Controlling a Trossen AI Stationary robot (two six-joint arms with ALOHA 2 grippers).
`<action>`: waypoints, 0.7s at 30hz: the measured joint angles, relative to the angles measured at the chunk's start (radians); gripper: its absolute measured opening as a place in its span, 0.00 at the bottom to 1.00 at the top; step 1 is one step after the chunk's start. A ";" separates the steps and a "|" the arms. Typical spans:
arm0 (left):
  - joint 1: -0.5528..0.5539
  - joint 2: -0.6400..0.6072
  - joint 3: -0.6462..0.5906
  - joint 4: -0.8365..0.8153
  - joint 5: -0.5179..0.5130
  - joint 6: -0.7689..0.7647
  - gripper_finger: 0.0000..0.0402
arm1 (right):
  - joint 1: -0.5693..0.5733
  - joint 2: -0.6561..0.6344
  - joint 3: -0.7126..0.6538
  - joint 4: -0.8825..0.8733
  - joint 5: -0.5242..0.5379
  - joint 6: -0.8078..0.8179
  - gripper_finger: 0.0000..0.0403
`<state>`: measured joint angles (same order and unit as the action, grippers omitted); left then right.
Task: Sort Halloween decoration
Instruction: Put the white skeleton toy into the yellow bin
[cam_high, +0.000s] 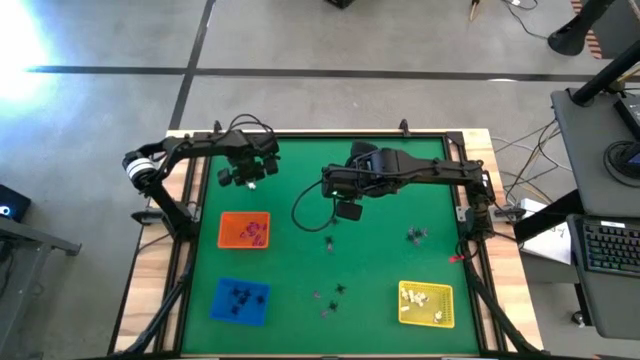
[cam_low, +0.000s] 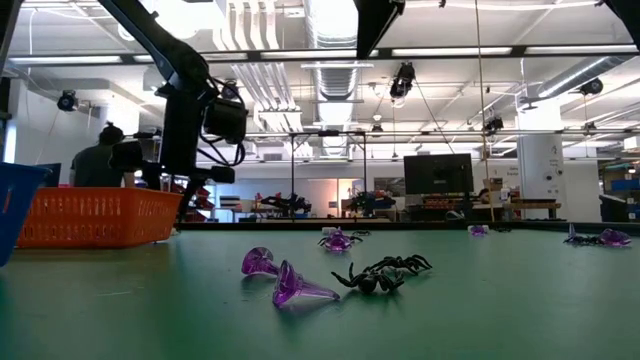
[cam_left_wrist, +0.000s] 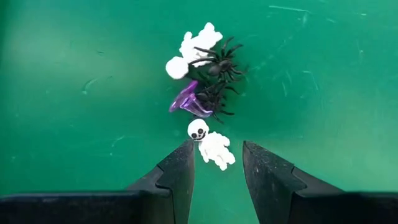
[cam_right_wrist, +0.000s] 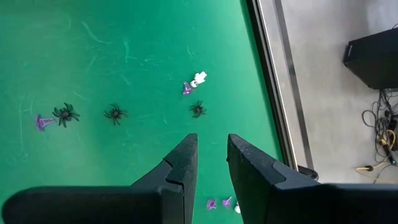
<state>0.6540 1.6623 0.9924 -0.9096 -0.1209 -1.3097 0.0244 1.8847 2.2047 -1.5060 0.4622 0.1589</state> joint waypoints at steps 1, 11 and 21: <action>0.000 0.000 -0.002 -0.002 0.000 -0.008 0.29 | 0.000 0.000 0.000 0.000 0.000 0.000 0.20; 0.000 0.001 -0.020 0.015 -0.028 -0.087 0.29 | 0.004 0.000 0.000 -0.001 0.000 -0.001 0.20; 0.000 0.003 -0.072 0.123 -0.028 -0.074 0.29 | 0.004 0.000 0.000 -0.001 0.000 -0.014 0.20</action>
<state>0.6537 1.6650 0.9203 -0.7870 -0.1488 -1.3842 0.0284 1.8847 2.2047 -1.5067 0.4618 0.1448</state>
